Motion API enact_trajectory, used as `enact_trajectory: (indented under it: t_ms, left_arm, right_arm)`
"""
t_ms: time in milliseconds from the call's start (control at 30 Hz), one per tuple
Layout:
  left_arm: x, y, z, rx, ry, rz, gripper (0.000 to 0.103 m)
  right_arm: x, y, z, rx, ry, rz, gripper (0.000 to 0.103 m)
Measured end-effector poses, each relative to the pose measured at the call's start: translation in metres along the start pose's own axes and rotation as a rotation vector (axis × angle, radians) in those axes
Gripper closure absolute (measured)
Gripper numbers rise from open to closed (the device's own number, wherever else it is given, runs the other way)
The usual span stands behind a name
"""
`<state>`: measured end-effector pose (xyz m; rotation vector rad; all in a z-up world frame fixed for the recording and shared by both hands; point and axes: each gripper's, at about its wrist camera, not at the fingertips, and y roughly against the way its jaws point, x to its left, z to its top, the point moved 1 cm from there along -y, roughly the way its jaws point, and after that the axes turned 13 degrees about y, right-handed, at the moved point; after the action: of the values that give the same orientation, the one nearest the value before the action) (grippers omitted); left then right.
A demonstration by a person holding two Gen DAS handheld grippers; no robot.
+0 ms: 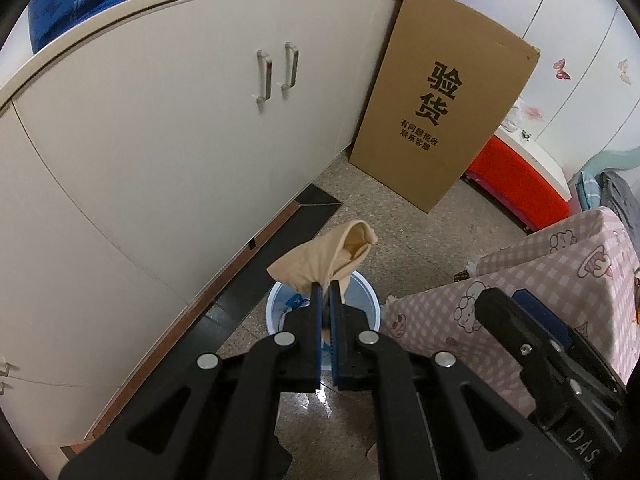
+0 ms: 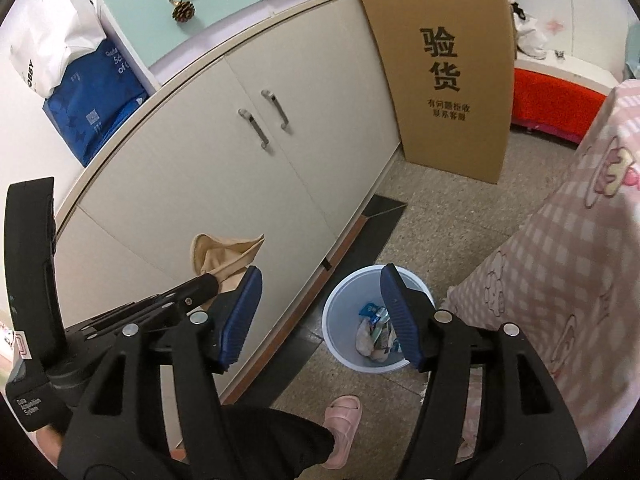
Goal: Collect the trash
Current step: 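Carry both items over the bin and open both grippers to drop them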
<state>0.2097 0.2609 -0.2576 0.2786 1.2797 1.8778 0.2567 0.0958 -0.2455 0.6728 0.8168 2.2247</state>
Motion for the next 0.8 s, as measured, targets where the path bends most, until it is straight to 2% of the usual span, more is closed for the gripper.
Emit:
enact_trajectory:
  t_ms: [400, 700, 733, 800]
  left_arm:
    - [-0.022, 0.005, 0.002, -0.008, -0.029, -0.021, 0.099]
    - [-0.043, -0.004, 0.009, -0.011, -0.038, -0.039, 0.098]
    - [-0.044, -0.006, 0.010, -0.009, -0.037, -0.036, 0.096]
    - [-0.046, -0.012, 0.012, 0.006, -0.019, -0.018, 0.077]
  right_arm:
    - [-0.018, 0.030, 0.002, -0.100, -0.025, -0.110, 0.038]
    - [-0.033, 0.036, 0.005, -0.153, -0.056, -0.137, 0.037]
    - [-0.035, 0.036, 0.005, -0.153, -0.061, -0.136, 0.037]
    - [-0.038, 0.036, 0.005, -0.154, -0.069, -0.138, 0.037]
